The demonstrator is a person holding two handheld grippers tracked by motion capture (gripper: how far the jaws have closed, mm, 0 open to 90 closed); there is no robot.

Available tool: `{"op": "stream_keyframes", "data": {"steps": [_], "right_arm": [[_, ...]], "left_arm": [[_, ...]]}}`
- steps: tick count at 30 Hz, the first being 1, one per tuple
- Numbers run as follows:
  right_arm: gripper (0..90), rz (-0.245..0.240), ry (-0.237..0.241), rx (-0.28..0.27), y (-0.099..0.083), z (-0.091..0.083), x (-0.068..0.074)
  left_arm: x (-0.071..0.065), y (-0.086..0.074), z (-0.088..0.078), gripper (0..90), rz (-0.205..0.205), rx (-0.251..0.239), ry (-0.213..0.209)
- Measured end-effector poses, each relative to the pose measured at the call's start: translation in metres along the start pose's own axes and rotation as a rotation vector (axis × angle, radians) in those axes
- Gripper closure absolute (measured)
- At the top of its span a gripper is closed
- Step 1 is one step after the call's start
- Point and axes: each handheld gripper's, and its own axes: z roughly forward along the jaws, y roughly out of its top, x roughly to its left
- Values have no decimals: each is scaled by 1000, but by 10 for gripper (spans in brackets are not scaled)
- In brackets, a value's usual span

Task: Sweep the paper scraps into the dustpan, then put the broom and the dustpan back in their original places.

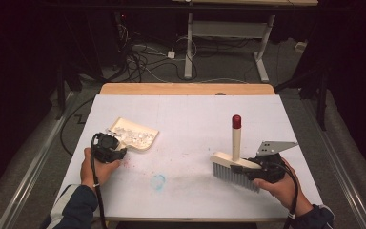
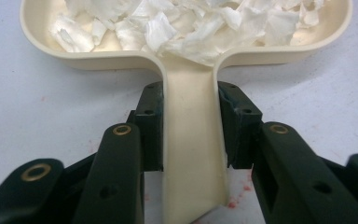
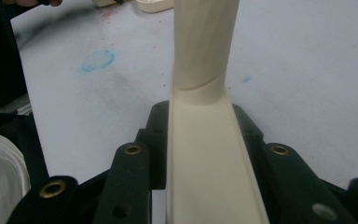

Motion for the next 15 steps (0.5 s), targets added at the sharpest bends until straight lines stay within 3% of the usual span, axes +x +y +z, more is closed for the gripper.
{"op": "stream_keyframes", "data": {"steps": [7,10,15], "right_arm": [[669,23,3,27,4,3,-21],[664,27,-4,46,7,8,-32],[642,44,9,74,13,16,-46]], "left_arm": [[-14,-1,2,622,17,2,-5],[-18,0,1,588,6,-9,-16],[-23,-5,-2,558,4,-17,-56]]}}
